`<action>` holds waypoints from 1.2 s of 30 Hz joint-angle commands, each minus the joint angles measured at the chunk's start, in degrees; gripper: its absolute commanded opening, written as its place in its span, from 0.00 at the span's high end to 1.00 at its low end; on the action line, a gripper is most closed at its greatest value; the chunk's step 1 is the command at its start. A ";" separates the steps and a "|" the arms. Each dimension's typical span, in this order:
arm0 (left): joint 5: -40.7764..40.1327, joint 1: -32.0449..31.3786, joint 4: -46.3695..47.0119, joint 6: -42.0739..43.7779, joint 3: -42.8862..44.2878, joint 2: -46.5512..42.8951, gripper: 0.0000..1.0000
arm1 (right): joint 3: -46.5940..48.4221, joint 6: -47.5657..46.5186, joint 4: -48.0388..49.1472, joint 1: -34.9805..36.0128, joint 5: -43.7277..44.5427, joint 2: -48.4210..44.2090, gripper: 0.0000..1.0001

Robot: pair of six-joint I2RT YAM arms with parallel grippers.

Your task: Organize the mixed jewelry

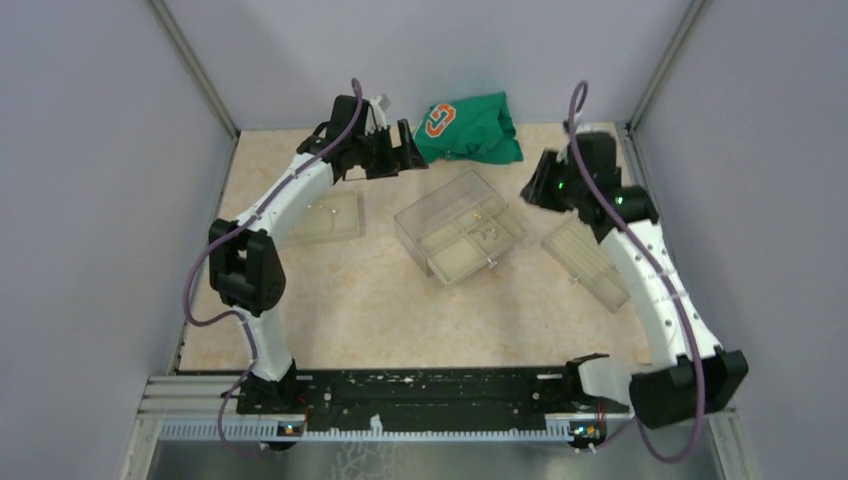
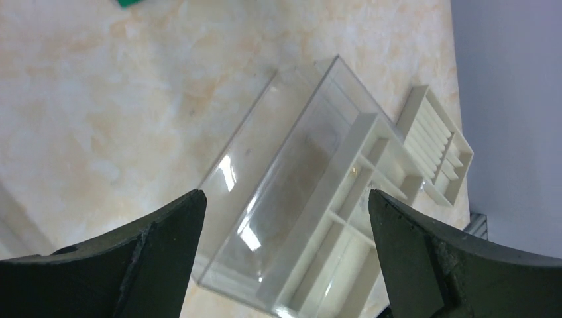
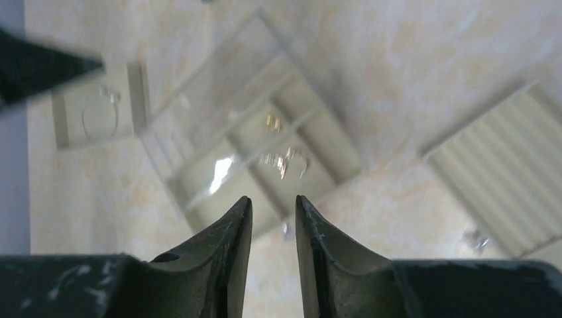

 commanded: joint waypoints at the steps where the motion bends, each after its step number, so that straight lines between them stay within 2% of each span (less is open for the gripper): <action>1: 2.45 -0.02 -4.68 2.75 9.28 8.27 0.01 | -15.81 3.88 -3.05 9.13 1.60 -7.97 0.76; 4: 2.25 -0.01 -5.03 3.08 13.58 11.96 0.01 | -25.25 10.73 -2.03 11.83 1.29 -13.37 0.89; 7: 2.92 -0.02 -4.94 2.84 15.46 14.98 0.01 | -31.90 14.67 2.38 12.02 -0.25 -15.07 0.99; 17: 6.77 -2.11 -2.36 1.14 12.78 18.35 0.01 | -34.21 21.19 13.72 18.30 -0.03 -7.83 1.00; 26: 9.71 -2.90 -0.73 0.52 10.25 18.12 0.01 | -28.50 21.90 22.59 19.34 4.10 4.30 1.00; 36: 12.23 -3.14 0.30 0.28 7.64 16.61 0.01 | -14.42 17.30 22.82 19.27 4.57 17.02 1.00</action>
